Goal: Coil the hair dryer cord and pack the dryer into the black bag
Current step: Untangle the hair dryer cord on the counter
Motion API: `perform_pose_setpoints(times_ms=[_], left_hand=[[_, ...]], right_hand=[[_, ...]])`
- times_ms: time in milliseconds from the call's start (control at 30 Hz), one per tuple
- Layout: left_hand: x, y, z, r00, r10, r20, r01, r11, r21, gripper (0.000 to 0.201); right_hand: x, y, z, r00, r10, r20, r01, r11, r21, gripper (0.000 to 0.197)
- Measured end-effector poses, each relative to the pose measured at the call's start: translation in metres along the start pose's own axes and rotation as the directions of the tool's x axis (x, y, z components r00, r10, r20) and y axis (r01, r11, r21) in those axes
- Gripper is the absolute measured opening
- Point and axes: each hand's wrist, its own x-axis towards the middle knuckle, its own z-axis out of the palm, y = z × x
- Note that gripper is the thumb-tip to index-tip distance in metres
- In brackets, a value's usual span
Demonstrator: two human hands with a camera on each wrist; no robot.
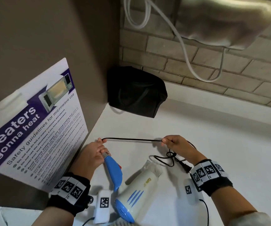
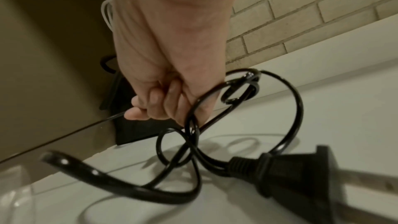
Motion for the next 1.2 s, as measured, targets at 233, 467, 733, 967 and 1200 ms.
perform_pose_setpoints(times_ms=[233, 467, 733, 967, 1200], left_hand=[[0.0, -0.001, 0.012, 0.939, 0.337, -0.061, -0.119, 0.488, 0.864, 0.024], [-0.017, -0.008, 0.041, 0.862, 0.311, 0.4, -0.272, -0.382, 0.883, 0.038], [-0.07, -0.019, 0.091, 0.689, 0.243, 0.683, -0.713, 0.057, 0.699, 0.024], [-0.075, -0.003, 0.087, 0.731, 0.3, 0.613, -0.682, 0.364, 0.635, 0.044], [-0.071, 0.021, 0.07, 0.783, 0.367, 0.502, -0.622, 0.463, 0.632, 0.043]], right_hand=[[0.01, -0.003, -0.001, 0.988, -0.049, -0.143, 0.008, 0.961, -0.275, 0.035], [-0.017, -0.049, 0.014, 0.977, -0.135, -0.162, 0.046, 0.885, -0.463, 0.026], [-0.043, -0.08, 0.039, 0.903, -0.423, -0.069, 0.296, 0.732, -0.614, 0.021], [-0.034, -0.073, 0.02, 0.898, -0.44, -0.031, 0.412, 0.862, -0.297, 0.033], [-0.023, -0.067, 0.015, 0.924, -0.382, 0.0, 0.377, 0.914, -0.151, 0.039]])
